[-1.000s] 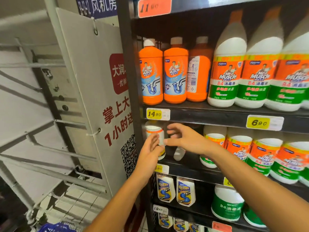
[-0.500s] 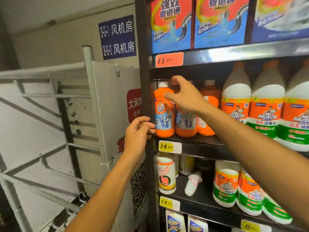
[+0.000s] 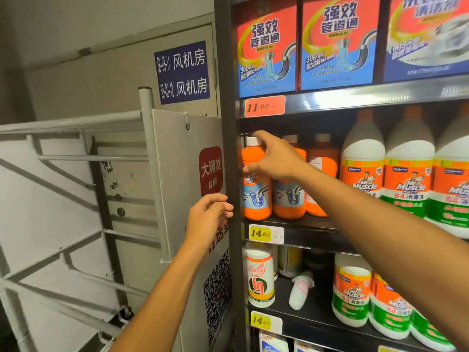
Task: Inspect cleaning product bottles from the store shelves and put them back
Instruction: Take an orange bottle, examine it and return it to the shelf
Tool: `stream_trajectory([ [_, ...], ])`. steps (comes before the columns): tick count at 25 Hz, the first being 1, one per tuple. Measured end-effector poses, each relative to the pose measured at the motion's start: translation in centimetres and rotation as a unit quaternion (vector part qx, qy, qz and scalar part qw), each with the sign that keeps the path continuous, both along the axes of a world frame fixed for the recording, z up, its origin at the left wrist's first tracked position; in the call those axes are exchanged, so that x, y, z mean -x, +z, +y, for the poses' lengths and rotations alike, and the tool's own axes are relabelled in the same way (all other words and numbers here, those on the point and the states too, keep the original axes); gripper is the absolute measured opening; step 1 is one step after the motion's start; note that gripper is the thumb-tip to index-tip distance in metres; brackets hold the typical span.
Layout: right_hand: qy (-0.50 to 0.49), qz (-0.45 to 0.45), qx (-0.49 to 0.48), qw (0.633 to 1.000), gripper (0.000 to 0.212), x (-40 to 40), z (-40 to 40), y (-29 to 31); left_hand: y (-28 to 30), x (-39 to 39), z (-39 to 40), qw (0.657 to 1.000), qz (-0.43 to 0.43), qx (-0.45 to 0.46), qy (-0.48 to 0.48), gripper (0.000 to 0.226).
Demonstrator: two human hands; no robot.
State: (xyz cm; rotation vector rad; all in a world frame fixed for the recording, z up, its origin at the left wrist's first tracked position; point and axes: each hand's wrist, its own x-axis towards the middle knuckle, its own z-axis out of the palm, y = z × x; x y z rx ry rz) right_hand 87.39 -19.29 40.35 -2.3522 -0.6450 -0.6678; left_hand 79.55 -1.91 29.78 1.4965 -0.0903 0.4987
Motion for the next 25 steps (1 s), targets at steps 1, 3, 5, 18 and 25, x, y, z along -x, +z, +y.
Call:
stream_trajectory([
  [1,0.004,-0.007,-0.012,1.000,0.090,0.2,0.0,-0.2,0.1,0.1,-0.1,1.000,-0.004,-0.005,-0.002,0.017],
  [3,0.008,-0.016,-0.040,0.999,0.090,0.6,-0.2,-0.6,0.2,0.3,-0.2,1.000,-0.019,-0.021,-0.011,0.017],
  [5,0.011,-0.011,-0.073,0.997,0.088,1.1,-0.5,-0.9,0.3,0.5,-0.5,0.998,-0.032,-0.050,-0.018,0.017],
  [18,0.123,0.081,-0.172,0.974,0.075,6.1,-5.8,-0.5,-5.3,0.6,-4.7,0.963,0.042,-0.023,-0.265,0.076],
  [25,0.114,0.096,-0.169,0.974,0.083,7.4,-7.4,-0.5,-6.5,0.1,-5.6,0.976,-0.032,0.001,-0.213,0.065],
])
